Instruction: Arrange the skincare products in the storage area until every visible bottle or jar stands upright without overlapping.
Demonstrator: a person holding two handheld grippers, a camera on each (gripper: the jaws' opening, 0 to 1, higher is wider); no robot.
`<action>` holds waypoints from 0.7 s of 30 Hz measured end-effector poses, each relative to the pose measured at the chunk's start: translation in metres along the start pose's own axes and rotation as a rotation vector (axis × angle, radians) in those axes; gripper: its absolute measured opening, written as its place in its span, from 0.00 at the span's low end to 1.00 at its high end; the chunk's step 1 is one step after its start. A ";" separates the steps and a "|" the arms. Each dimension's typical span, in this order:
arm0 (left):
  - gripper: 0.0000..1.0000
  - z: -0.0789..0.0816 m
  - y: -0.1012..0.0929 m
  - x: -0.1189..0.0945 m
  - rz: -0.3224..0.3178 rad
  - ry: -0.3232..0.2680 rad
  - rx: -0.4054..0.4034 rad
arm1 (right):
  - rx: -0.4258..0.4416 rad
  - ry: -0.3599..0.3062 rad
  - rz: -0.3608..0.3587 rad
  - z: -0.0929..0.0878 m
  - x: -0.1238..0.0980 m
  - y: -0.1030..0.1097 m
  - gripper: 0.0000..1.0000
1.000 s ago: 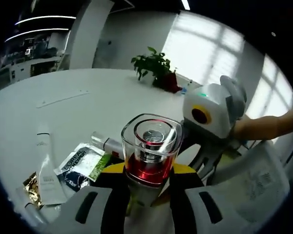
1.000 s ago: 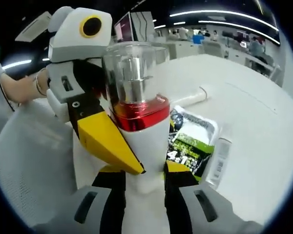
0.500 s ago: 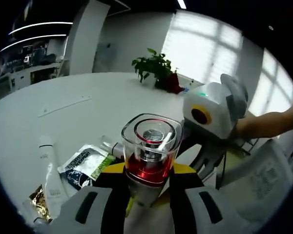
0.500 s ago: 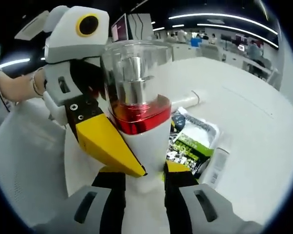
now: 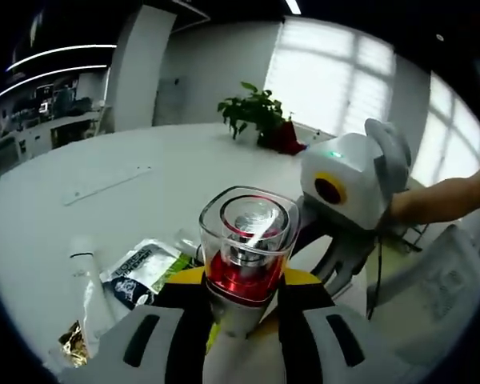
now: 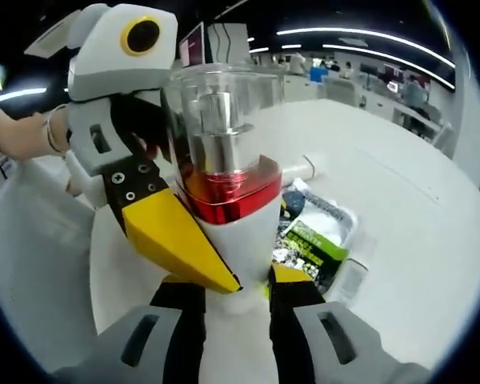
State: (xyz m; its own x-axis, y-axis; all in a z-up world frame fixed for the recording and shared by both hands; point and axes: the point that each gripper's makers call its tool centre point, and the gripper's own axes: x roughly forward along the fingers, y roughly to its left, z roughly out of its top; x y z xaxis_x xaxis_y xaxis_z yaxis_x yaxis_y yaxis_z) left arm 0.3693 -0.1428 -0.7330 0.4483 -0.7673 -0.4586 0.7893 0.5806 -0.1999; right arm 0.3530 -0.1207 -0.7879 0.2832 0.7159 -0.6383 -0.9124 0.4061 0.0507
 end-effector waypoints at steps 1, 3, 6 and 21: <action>0.26 0.000 0.000 0.000 0.001 0.001 0.006 | -0.006 -0.001 -0.004 0.000 0.000 -0.001 0.29; 0.26 0.001 0.000 0.001 0.003 0.000 0.023 | -0.014 -0.004 -0.014 0.001 0.000 -0.002 0.29; 0.26 0.002 0.000 0.003 0.002 0.002 0.036 | -0.019 -0.010 -0.026 0.000 0.000 -0.004 0.29; 0.26 0.002 -0.002 0.004 -0.016 -0.007 0.039 | -0.034 0.015 -0.055 -0.002 -0.007 -0.001 0.30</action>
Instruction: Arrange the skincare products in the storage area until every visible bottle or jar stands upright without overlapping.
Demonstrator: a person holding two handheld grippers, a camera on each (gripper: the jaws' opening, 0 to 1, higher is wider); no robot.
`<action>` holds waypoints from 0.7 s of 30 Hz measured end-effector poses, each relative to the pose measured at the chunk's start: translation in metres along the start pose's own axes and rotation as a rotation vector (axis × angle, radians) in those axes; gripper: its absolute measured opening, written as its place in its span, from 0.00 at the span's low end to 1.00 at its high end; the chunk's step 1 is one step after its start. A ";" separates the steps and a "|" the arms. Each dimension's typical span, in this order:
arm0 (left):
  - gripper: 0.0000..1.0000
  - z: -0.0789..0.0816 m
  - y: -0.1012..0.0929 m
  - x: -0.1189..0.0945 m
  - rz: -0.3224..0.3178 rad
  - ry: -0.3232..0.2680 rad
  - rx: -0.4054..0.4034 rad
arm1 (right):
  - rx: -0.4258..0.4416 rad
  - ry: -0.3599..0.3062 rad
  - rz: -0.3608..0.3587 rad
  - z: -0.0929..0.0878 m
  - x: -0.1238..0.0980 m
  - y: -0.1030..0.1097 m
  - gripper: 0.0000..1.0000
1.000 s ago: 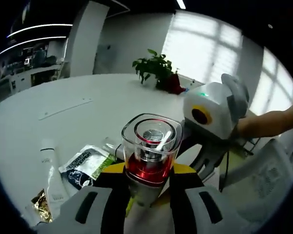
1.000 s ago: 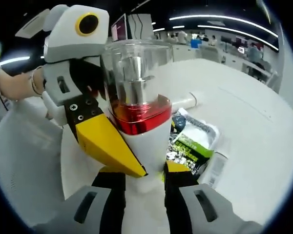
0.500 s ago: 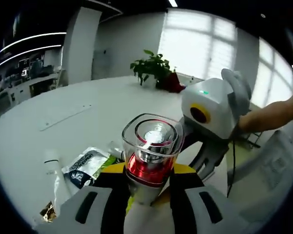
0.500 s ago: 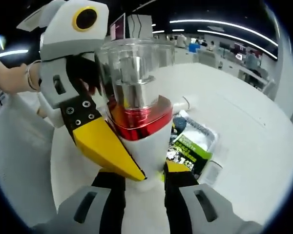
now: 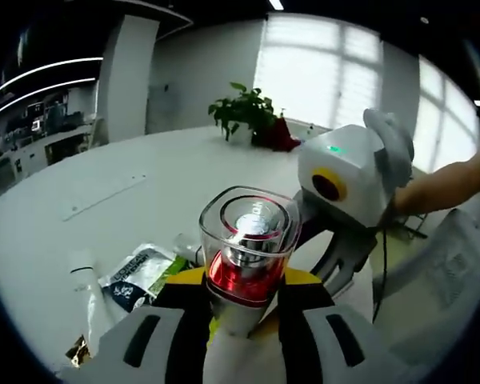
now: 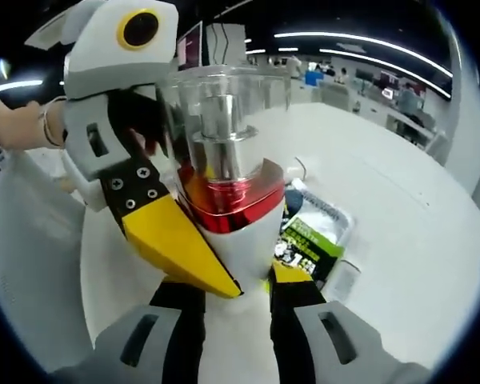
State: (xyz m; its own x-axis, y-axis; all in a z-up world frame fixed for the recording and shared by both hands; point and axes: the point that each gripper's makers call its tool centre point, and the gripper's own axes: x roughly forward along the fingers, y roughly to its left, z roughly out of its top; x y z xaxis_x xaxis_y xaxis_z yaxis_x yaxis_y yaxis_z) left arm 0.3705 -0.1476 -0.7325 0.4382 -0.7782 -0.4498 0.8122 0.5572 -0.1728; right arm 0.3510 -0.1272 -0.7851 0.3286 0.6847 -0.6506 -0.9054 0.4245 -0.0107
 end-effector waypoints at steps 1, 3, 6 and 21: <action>0.26 0.000 -0.001 0.000 -0.004 -0.002 -0.011 | -0.005 0.005 -0.002 -0.002 -0.002 -0.002 0.30; 0.26 0.000 -0.002 0.002 -0.012 -0.012 -0.022 | -0.009 0.013 -0.006 -0.005 -0.007 0.001 0.30; 0.26 0.001 -0.008 0.002 -0.008 -0.013 0.032 | -0.004 0.002 -0.020 -0.007 -0.015 0.000 0.28; 0.26 0.000 -0.016 0.004 -0.002 -0.012 0.104 | 0.119 -0.130 -0.105 0.007 -0.081 -0.015 0.24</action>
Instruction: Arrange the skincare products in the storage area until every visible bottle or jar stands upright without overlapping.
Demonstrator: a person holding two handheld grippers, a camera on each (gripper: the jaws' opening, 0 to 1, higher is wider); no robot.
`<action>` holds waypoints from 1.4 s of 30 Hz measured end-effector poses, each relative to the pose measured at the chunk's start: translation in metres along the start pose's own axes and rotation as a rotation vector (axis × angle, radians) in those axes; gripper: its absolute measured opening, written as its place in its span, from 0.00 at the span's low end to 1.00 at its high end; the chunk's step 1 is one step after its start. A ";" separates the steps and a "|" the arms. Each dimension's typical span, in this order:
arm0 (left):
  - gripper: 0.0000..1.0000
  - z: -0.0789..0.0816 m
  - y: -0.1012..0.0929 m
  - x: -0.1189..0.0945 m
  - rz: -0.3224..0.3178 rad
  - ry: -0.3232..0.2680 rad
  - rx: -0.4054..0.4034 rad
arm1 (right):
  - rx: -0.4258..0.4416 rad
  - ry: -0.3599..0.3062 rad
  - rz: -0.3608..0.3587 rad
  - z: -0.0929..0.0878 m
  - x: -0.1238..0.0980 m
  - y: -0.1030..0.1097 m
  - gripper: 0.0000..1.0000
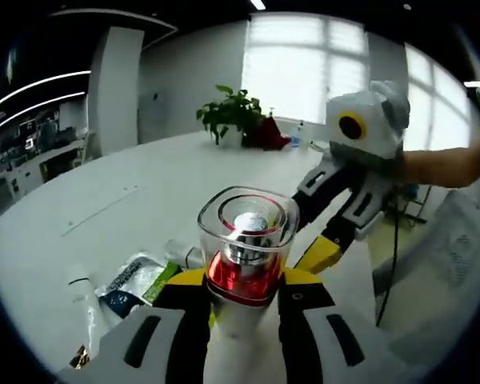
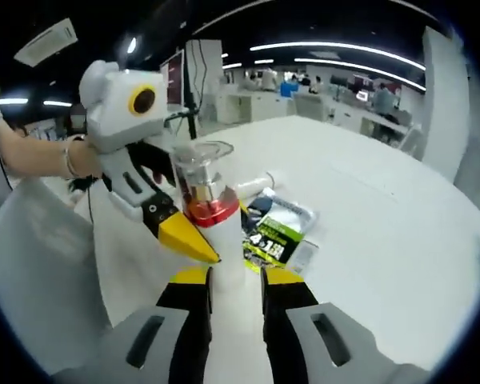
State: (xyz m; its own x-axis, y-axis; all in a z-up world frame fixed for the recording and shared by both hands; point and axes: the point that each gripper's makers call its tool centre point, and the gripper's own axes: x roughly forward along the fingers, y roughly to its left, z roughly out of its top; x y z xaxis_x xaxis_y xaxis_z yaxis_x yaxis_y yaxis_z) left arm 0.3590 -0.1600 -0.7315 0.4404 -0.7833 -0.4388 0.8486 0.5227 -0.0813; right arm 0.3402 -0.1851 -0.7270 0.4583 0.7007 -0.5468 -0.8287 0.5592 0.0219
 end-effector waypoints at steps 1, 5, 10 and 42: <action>0.26 0.000 0.000 -0.001 -0.003 0.000 -0.003 | 0.008 -0.011 -0.003 0.002 -0.001 0.000 0.25; 0.26 -0.001 -0.002 -0.001 -0.001 -0.006 0.002 | 0.016 -0.082 0.005 0.022 -0.007 0.008 0.26; 0.26 -0.001 -0.005 0.000 0.003 -0.004 0.010 | 0.028 -0.163 0.022 0.049 -0.006 0.021 0.34; 0.32 0.000 -0.005 -0.004 -0.013 -0.057 0.030 | -0.098 -0.203 -0.031 0.073 0.025 0.024 0.31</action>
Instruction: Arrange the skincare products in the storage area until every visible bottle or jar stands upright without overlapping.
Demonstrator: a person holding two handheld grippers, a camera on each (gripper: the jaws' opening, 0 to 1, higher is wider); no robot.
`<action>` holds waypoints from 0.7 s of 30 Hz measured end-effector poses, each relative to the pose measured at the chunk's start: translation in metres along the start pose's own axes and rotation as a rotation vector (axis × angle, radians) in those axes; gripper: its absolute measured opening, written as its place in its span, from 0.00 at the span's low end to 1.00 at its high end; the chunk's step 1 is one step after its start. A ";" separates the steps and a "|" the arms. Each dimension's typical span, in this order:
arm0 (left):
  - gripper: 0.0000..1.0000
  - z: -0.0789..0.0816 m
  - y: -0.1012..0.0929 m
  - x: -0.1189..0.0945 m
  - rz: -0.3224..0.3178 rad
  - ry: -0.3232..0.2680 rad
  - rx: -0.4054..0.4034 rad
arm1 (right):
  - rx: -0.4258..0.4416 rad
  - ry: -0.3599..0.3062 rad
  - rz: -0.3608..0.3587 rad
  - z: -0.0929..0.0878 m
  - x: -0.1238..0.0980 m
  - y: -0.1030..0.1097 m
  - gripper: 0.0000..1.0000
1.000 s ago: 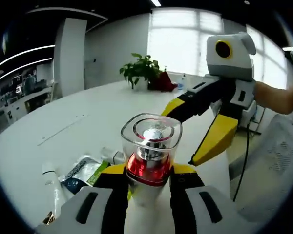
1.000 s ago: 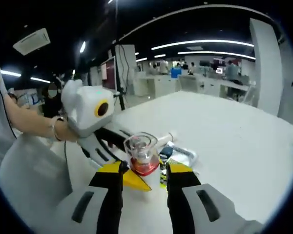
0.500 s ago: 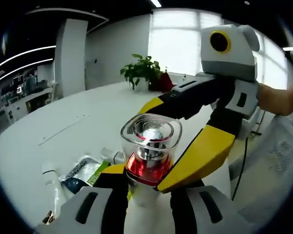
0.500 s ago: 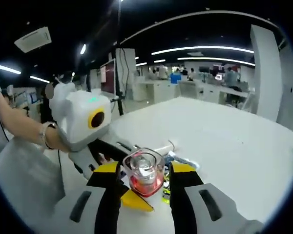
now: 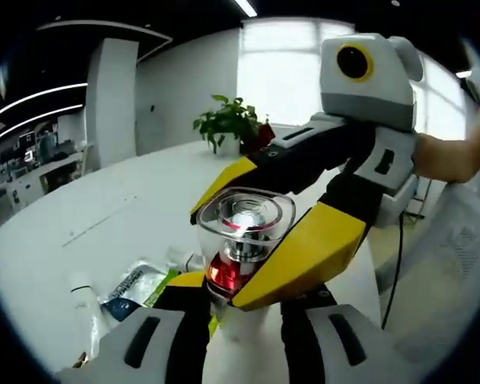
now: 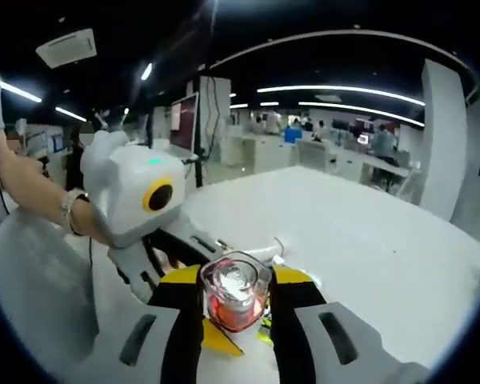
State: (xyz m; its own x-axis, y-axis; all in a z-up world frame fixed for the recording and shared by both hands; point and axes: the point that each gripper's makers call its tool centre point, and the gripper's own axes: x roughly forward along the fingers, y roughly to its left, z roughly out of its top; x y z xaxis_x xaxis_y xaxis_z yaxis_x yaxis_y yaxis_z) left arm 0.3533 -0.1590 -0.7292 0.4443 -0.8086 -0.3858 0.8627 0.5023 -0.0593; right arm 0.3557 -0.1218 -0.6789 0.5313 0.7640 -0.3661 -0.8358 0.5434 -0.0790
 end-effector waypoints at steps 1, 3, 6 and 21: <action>0.32 -0.004 0.000 -0.001 -0.006 0.010 -0.005 | -0.010 -0.001 -0.001 0.000 0.000 0.000 0.31; 0.31 -0.013 0.005 -0.002 0.016 0.038 0.025 | -0.012 -0.001 -0.001 0.000 0.000 0.000 0.31; 0.29 -0.027 0.007 -0.005 0.020 0.079 0.009 | -0.020 0.001 0.000 0.000 0.001 0.000 0.31; 0.23 -0.050 0.006 0.005 0.014 0.150 -0.009 | -0.022 0.014 -0.024 -0.002 -0.005 -0.007 0.31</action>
State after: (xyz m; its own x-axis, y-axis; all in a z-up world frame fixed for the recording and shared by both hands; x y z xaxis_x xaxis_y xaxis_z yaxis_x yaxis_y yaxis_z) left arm 0.3487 -0.1442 -0.7775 0.4144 -0.7470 -0.5199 0.8541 0.5165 -0.0612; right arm 0.3583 -0.1302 -0.6780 0.5497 0.7454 -0.3770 -0.8254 0.5541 -0.1081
